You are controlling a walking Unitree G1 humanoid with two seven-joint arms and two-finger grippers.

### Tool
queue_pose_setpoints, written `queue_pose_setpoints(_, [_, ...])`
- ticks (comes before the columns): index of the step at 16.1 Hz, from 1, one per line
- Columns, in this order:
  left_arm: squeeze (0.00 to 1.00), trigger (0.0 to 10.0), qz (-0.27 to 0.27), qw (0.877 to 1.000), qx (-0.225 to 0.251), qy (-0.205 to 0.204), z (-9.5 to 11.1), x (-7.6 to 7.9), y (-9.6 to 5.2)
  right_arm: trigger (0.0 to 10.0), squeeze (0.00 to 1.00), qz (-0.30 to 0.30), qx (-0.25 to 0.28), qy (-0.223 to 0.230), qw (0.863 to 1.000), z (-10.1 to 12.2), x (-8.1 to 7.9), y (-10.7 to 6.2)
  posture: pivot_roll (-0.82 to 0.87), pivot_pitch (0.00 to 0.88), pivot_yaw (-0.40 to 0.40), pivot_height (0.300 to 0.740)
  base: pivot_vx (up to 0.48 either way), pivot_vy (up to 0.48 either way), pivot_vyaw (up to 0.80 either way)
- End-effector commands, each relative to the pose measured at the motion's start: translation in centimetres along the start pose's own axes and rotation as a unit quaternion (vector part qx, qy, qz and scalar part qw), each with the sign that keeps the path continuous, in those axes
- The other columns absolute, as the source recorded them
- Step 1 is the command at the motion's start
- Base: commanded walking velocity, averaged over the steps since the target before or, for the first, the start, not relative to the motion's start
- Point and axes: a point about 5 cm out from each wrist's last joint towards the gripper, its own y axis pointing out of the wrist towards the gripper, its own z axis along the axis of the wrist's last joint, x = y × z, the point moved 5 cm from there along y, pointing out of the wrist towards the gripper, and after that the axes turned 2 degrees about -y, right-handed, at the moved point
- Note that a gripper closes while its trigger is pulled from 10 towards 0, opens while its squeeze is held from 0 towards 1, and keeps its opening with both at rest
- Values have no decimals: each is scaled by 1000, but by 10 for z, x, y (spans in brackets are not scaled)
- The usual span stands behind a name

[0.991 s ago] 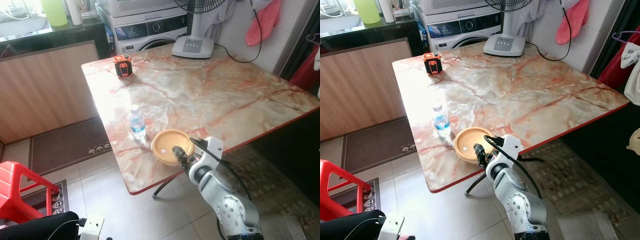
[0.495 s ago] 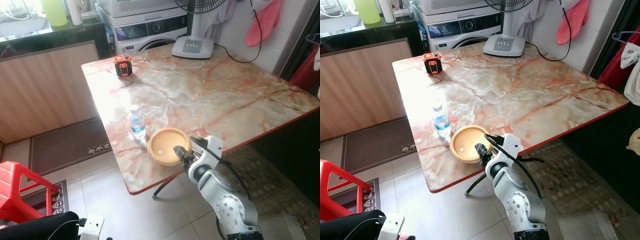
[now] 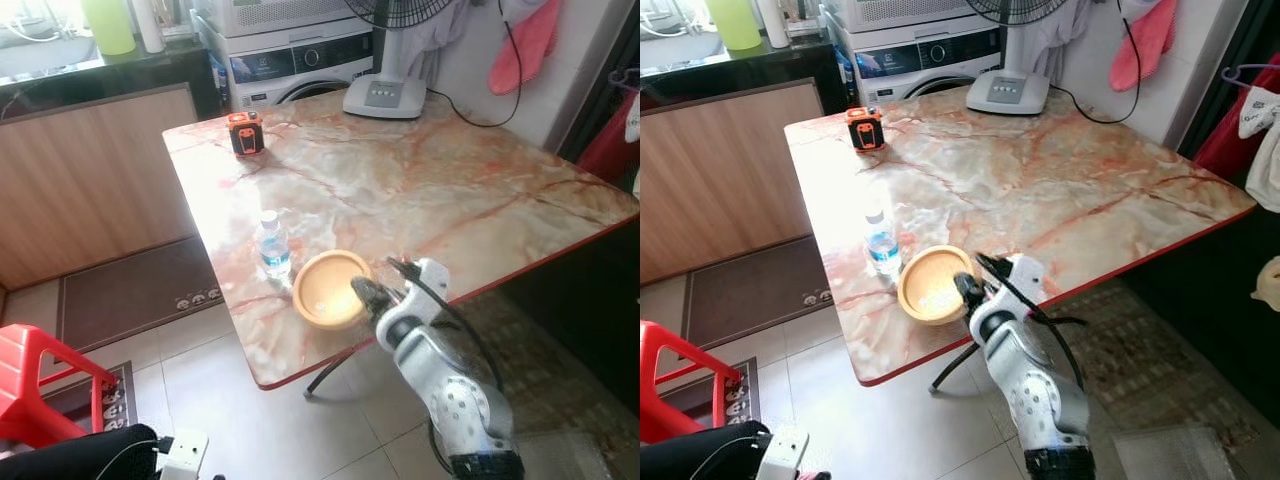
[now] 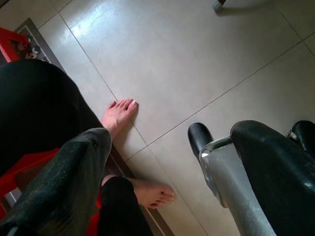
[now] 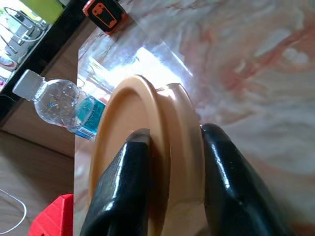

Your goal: Restocking fridge

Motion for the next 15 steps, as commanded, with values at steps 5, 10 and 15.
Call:
queue_pose_setpoints(5, [0, 10000, 1, 1000, -5, -1, -4, 0, -1, 0, 0, 13, -11, 53, 998, -15, -11, 1, -104, 0, 21, 740, 0, 0, 0])
queue_pose_setpoints(10, [0, 10000, 1, 1000, -6, -2, -4, -1, -1, 8510, 0, -3, 29, 87, 996, 1, 3, -2, -107, 0, 23, 740, 0, 0, 0])
queue_pose_setpoints(15, [0, 10000, 0, 1000, -7, -1, -4, -1, -1, 10000, 0, -84, 169, 204, 961, 57, 83, -31, -115, 0, 32, 740, 0, 0, 0])
